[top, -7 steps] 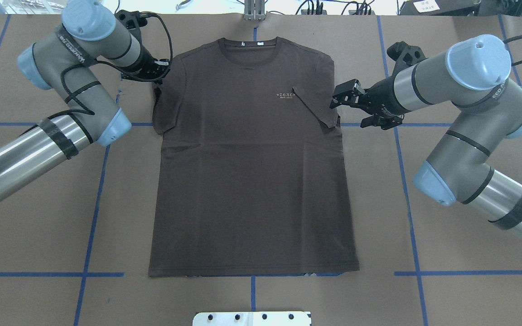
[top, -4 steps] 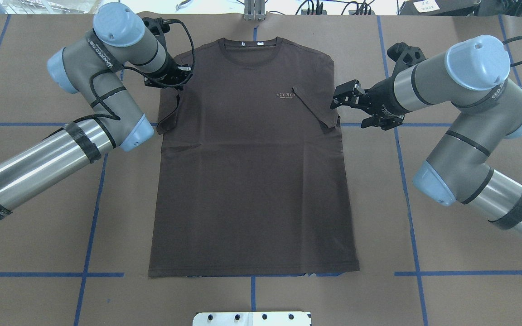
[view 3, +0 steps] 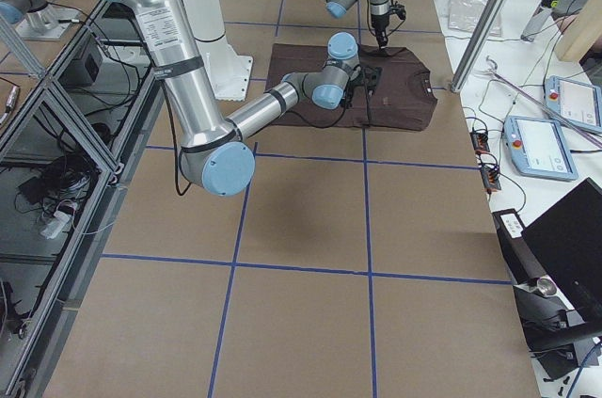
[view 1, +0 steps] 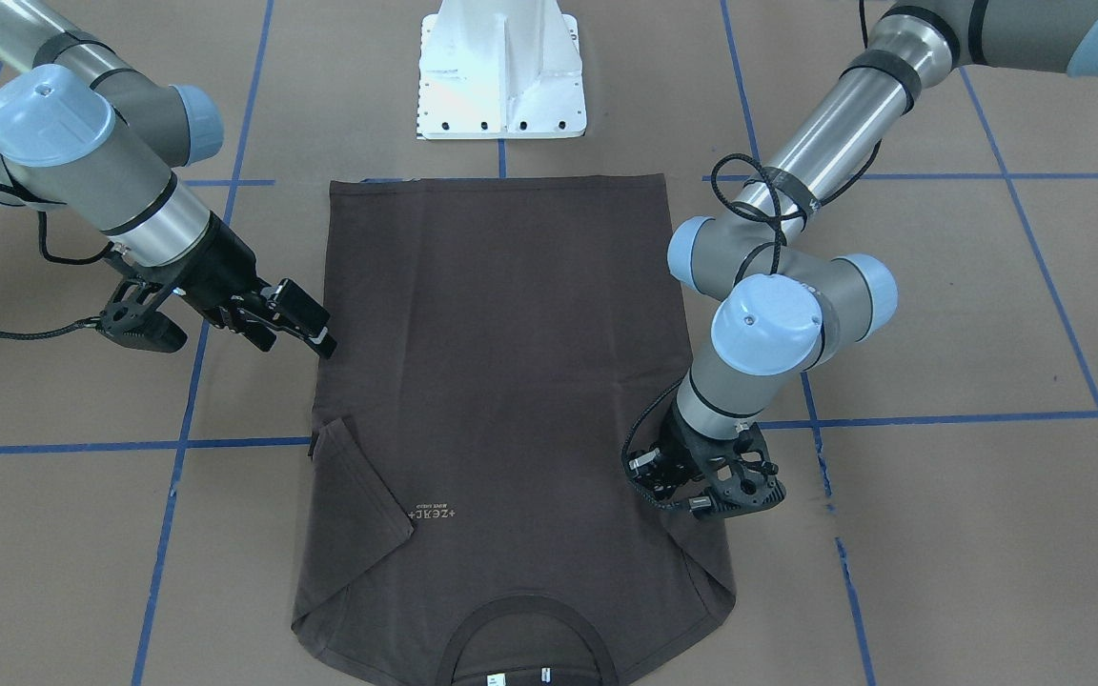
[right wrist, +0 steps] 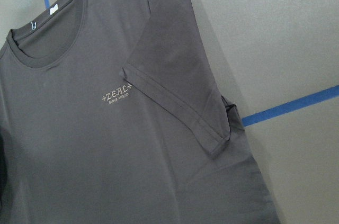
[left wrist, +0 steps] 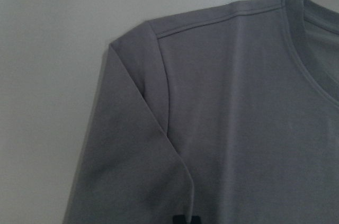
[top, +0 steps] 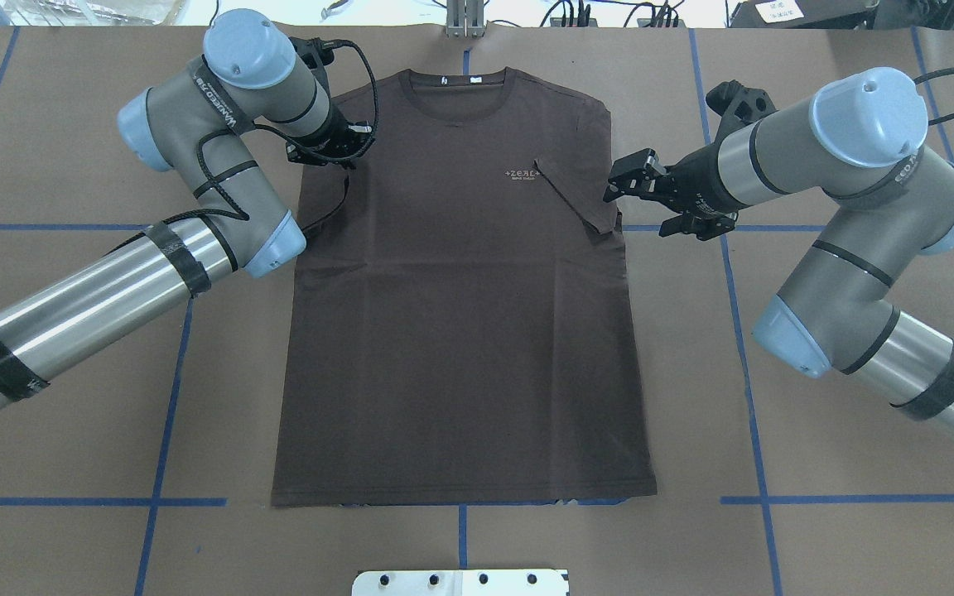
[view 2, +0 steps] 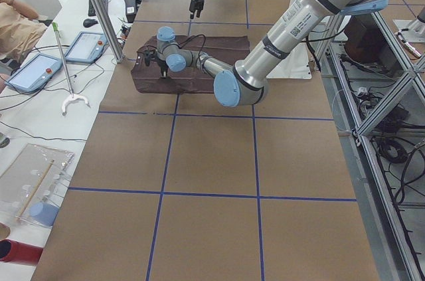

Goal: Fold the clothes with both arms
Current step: 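Fold the other sleeve inward with the left gripper while the right gripper holds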

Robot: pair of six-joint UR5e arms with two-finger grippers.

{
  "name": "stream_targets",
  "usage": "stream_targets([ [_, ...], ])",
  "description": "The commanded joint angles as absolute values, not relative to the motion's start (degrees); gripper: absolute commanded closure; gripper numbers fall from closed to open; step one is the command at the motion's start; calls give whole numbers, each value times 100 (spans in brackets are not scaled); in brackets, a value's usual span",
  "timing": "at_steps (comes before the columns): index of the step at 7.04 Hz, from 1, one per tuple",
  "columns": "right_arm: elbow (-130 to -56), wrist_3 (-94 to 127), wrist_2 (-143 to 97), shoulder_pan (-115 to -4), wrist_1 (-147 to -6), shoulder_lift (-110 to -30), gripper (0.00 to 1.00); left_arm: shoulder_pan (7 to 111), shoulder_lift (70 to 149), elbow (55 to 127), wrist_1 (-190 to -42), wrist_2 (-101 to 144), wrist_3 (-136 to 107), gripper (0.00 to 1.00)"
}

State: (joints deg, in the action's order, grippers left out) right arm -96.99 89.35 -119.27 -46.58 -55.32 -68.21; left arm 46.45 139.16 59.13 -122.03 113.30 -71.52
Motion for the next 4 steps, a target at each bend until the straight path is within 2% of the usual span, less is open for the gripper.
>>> stream_targets([
  [1, -9677, 8938, -11927, -4641, -5528, -6820, 0, 4641, 14010, 5792, -12243, 11120, -7181, 100],
  [2, -9677, 8947, -11927, -4632, -5537, -6820, 0, 4623, 14027, 5757, -12243, 11092, -7172, 100],
  [3, -9668, 8939, -11918, -4632, -5528, -6820, 0, 4580, 14010, 5774, -12287, 11092, -7172, 89],
  [4, -9668, 8947, -11909, -4614, -5537, -6820, 0, 4579, 13966, 5827, -12400, 11092, -7181, 41],
])
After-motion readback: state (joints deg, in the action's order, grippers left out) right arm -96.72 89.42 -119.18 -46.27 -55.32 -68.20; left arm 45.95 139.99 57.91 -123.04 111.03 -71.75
